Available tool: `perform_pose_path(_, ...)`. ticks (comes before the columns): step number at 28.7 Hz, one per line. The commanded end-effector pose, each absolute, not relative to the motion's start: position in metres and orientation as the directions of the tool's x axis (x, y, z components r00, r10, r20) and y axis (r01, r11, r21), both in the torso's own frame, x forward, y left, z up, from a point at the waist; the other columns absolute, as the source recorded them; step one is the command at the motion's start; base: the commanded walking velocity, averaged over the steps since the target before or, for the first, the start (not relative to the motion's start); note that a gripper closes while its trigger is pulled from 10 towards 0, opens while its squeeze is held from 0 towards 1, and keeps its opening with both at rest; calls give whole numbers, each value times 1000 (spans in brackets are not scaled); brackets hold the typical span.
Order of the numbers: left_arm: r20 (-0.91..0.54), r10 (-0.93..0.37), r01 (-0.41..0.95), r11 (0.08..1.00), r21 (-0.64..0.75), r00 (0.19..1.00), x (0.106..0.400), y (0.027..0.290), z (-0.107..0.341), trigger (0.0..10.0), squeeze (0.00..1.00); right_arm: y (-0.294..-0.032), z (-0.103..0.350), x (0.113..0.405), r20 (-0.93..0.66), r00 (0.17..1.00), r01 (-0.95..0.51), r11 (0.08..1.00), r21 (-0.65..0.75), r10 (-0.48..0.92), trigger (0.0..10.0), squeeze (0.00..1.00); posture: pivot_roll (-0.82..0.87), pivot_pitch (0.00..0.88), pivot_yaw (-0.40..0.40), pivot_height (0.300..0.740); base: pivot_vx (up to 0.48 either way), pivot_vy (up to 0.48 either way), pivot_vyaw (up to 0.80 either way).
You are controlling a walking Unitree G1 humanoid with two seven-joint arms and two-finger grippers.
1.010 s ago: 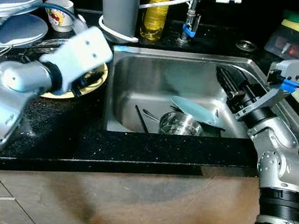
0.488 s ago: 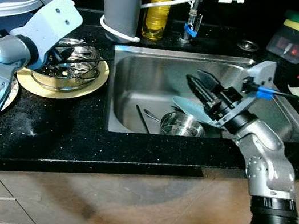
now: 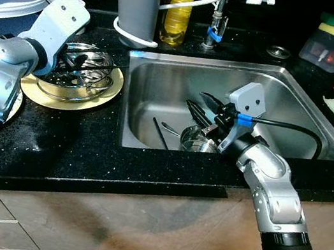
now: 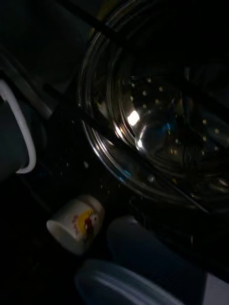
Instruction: Kitchen organization
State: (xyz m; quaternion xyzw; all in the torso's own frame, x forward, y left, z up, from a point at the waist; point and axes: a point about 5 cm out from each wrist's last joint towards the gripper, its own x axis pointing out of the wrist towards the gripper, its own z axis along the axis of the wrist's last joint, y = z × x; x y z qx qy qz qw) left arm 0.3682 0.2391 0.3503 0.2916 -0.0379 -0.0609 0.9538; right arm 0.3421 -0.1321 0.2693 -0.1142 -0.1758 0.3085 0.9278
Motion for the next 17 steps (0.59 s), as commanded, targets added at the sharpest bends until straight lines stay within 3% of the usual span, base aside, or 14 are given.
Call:
perform_pose_path(1, -8, -168, 150, 858, 491, 986, 371, 236, 353, 10000, 349, -131, 266, 340, 255, 750, -536, 787, -306, 611, 10000, 0, -32, 180, -20, 740, 0, 0, 0)
perform_pose_path(2, -30, -192, 182, 856, 484, 981, 371, 233, 355, 10000, 235, -132, 267, 339, 258, 752, -535, 790, -299, 607, 10000, 0, -31, 180, -19, 740, 0, 0, 0)
perform_pose_path(3, -30, -192, 182, 856, 484, 981, 371, 233, 355, 10000, 235, -132, 267, 339, 258, 752, -535, 790, -299, 607, 10000, 0, -31, 180, -19, 740, 0, 0, 0)
perform_pose_path(4, -43, -206, 201, 852, 484, 977, 371, 231, 357, 10000, 0, -134, 267, 339, 260, 753, -535, 792, -292, 605, 10000, 0, -31, 180, -19, 740, 0, 0, 0)
perform_pose_path(10, -151, -297, 330, 773, 542, 943, 362, 236, 377, 10000, 0, -139, 269, 339, 270, 760, -535, 805, -258, 592, 10000, 0, -30, 176, -17, 740, 0, 0, 0)
perform_pose_path(17, -322, -258, 412, 616, 672, 911, 345, 268, 385, 10000, 0, -141, 267, 339, 276, 763, -545, 811, -214, 585, 10000, 0, -23, 167, -24, 740, 0, 0, 0)
